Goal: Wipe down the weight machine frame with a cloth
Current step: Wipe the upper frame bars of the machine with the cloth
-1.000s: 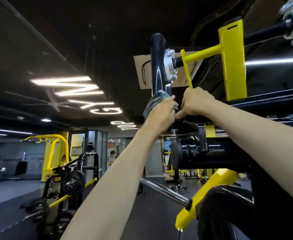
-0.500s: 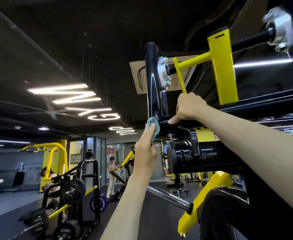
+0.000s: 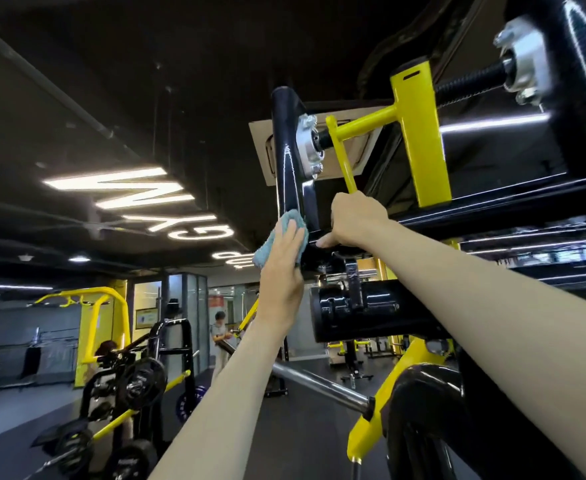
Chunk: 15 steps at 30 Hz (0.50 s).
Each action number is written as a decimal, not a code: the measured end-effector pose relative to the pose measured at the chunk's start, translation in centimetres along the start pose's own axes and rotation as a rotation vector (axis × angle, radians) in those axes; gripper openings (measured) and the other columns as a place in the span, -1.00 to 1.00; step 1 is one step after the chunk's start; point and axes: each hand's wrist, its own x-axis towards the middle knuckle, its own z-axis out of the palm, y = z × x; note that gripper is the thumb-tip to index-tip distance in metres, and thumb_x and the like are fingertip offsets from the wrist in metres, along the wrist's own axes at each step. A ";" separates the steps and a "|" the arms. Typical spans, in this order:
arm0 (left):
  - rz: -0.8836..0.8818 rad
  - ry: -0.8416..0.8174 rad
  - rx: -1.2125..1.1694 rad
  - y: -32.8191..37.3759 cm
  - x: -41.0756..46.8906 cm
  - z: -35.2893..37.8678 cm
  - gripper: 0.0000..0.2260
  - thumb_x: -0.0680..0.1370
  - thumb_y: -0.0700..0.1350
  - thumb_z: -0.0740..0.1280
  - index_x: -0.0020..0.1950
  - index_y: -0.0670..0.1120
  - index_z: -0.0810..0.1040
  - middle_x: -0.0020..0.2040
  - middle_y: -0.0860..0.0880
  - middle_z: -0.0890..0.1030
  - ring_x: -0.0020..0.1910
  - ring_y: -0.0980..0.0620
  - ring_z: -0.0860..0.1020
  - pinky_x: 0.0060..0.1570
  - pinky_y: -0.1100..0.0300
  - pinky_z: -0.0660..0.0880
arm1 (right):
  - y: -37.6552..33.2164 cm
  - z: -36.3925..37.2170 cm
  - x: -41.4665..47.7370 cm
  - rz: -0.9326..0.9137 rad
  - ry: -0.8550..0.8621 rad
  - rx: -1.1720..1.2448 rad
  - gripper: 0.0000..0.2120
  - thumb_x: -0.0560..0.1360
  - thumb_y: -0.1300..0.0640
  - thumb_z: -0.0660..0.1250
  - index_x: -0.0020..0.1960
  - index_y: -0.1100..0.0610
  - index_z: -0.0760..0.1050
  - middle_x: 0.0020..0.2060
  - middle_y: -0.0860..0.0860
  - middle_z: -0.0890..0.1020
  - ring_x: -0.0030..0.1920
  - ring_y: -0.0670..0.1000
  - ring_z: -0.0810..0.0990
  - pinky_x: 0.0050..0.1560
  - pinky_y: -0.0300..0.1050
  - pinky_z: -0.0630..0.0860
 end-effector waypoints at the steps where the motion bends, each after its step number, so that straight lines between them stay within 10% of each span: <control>1: 0.039 -0.001 0.023 -0.6 0.1 0.1 -0.40 0.44 -0.56 0.20 0.46 -0.26 0.27 0.45 -0.02 0.13 0.49 -0.06 0.00 0.50 0.24 -0.08 | 0.1 0.0 0.0 -0.005 -0.003 -0.003 -0.46 0.37 -0.15 0.50 0.12 0.21 0.44 0.14 0.14 0.55 0.17 0.18 0.54 0.07 -0.02 0.44; 6: 0.118 -0.208 0.028 0.5 4.3 -1.6 -0.48 0.48 -0.50 0.07 0.37 -0.19 0.45 0.54 -0.06 0.16 0.54 -0.01 -0.13 0.47 0.09 -0.18 | 0.6 -0.3 0.5 -0.006 -0.008 -0.003 -0.48 0.38 -0.15 0.49 0.12 0.20 0.48 0.12 0.12 0.57 0.14 0.16 0.56 0.02 -0.04 0.44; 15: 0.088 -0.199 -0.081 1.0 1.4 -3.3 -0.45 0.47 -0.51 0.06 0.46 -0.26 0.30 0.51 0.01 0.10 0.48 0.24 0.01 0.29 0.60 -0.06 | 0.2 -0.3 1.2 -0.008 -0.022 -0.024 -0.53 0.33 -0.15 0.53 -0.05 0.13 0.39 0.12 0.11 0.56 0.15 0.17 0.55 -0.05 -0.05 0.41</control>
